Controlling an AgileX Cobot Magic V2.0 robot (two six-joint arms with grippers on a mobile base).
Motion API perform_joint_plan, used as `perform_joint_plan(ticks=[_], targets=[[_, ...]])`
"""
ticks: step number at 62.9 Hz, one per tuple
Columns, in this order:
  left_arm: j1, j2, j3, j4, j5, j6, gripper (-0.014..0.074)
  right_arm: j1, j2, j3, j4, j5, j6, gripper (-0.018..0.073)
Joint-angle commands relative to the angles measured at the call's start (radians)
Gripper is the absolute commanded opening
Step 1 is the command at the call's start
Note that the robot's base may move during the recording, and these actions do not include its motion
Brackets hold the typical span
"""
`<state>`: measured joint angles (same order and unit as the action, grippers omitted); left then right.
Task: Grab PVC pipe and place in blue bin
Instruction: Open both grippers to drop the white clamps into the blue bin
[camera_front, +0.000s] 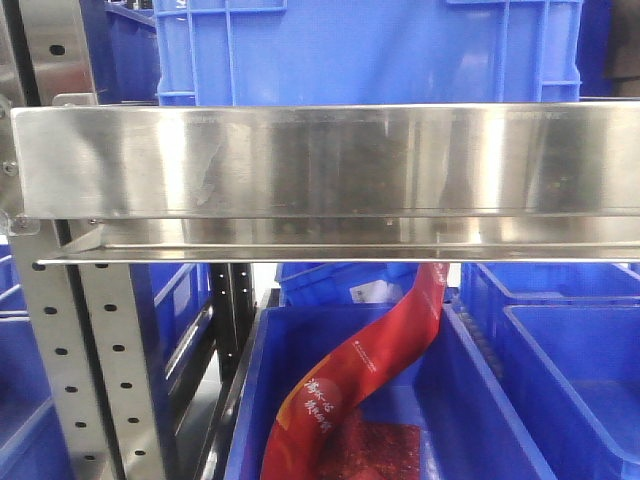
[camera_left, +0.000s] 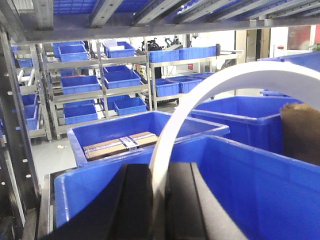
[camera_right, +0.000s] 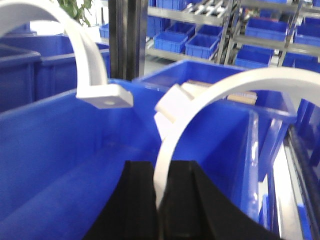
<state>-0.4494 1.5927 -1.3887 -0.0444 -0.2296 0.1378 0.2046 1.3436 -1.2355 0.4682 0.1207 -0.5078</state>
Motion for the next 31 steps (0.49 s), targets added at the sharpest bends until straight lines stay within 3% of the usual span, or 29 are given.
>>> perform_joint_plan(ticks=[1, 11, 20, 31], targets=[[-0.004, 0.005, -0.012, 0.002, -0.023, 0.000, -0.0111, 0.002, 0.013, -0.010, -0.005, -0.018, -0.008, -0.0169], [-0.004, 0.010, -0.012, 0.002, -0.023, 0.000, -0.0111, 0.002, 0.022, -0.010, -0.005, -0.023, -0.008, -0.0158], [-0.004, 0.010, -0.012, 0.002, -0.023, 0.000, -0.0106, 0.002, 0.022, -0.010, -0.005, -0.031, -0.008, -0.0044], [-0.006, 0.010, -0.012, 0.000, -0.023, 0.000, 0.0058, 0.002, 0.022, -0.010, -0.005, -0.031, -0.008, 0.0147]])
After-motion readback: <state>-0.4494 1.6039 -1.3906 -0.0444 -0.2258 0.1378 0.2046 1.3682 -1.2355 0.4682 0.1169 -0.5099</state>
